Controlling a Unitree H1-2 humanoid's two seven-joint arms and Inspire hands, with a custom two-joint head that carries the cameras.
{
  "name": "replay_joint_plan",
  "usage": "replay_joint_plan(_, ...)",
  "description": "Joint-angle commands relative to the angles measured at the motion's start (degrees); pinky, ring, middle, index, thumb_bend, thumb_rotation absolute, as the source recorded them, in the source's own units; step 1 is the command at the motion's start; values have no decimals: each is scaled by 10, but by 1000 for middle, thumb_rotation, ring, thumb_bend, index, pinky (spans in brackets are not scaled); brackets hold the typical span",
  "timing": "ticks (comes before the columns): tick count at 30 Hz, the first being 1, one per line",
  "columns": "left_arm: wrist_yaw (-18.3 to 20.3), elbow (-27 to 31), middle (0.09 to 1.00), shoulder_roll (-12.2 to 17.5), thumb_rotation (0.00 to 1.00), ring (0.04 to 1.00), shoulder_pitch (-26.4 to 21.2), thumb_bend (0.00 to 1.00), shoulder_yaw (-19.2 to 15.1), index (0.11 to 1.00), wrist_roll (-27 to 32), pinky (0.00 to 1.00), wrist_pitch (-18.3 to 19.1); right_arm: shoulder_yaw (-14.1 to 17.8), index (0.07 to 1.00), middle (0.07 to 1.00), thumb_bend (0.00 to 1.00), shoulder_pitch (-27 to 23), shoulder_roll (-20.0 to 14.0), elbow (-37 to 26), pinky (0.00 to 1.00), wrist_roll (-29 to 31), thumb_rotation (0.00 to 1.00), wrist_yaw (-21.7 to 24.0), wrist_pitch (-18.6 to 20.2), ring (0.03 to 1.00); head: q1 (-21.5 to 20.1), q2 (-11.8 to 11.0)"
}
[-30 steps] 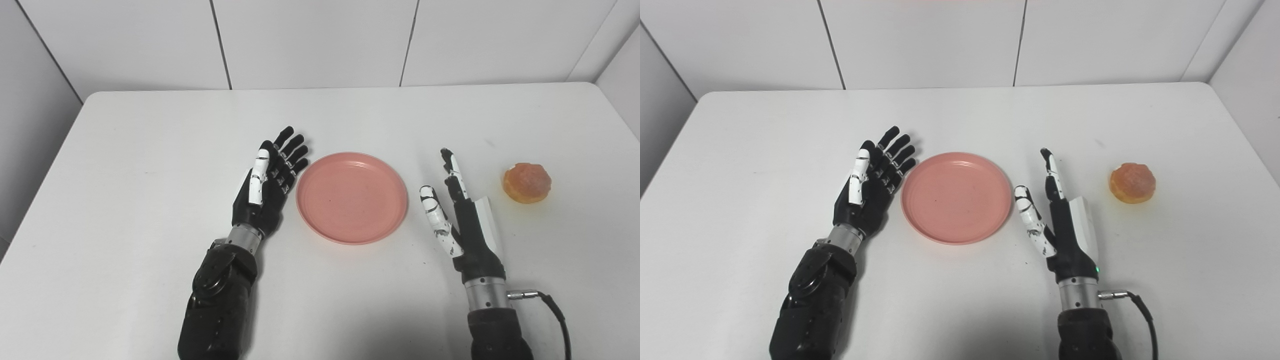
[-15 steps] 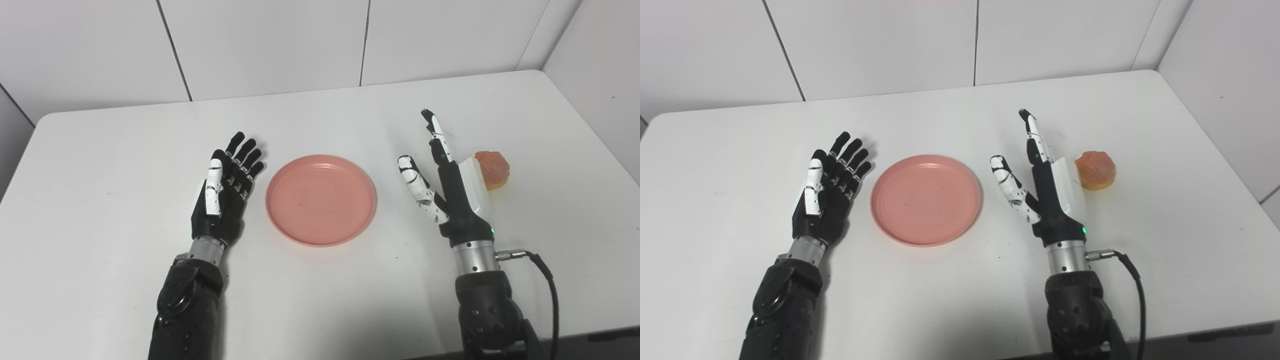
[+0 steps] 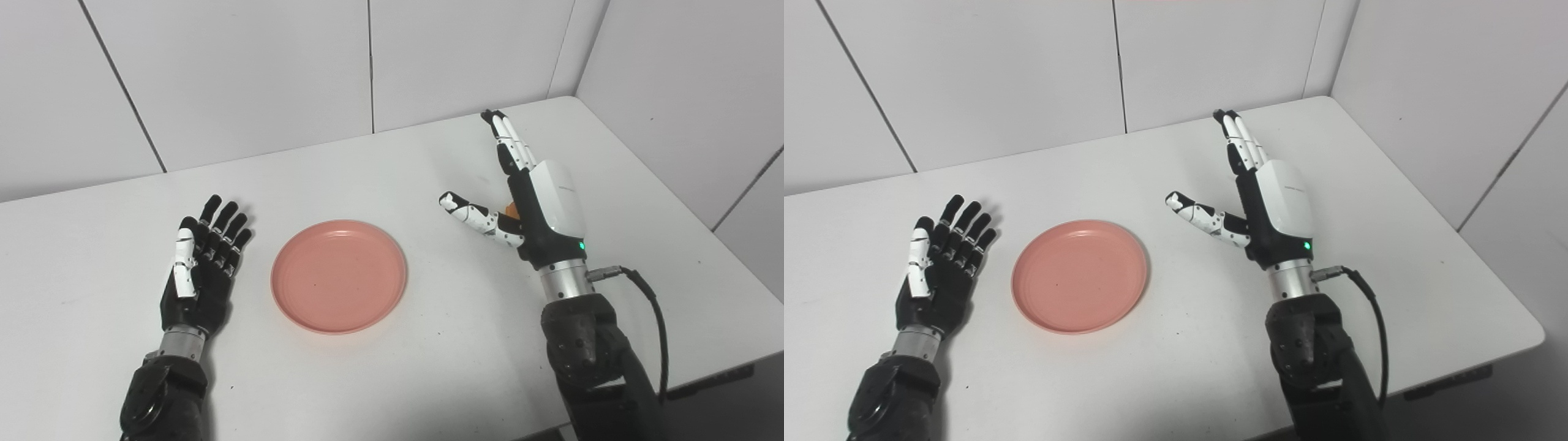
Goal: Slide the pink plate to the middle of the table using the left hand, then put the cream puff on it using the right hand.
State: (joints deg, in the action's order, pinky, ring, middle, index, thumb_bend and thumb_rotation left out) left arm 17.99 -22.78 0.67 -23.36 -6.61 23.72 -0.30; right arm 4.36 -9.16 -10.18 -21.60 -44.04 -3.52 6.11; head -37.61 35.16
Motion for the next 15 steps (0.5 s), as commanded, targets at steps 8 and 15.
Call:
replay_joint_plan(8, 10, -55, 926, 12, 1000, 937, 44, 384, -17, 918, 16, 961, 15, 27, 951, 933, 721, -37, -60, -16, 765, -42, 809, 58, 93, 874, -12, 3)
replay_joint_plan(15, 6, -43, 920, 12, 1000, 931, 48, 384, -14, 912, 18, 949, 22, 27, 933, 911, 790, -40, -88, -6, 735, -61, 703, 77, 120, 850, -7, 10)
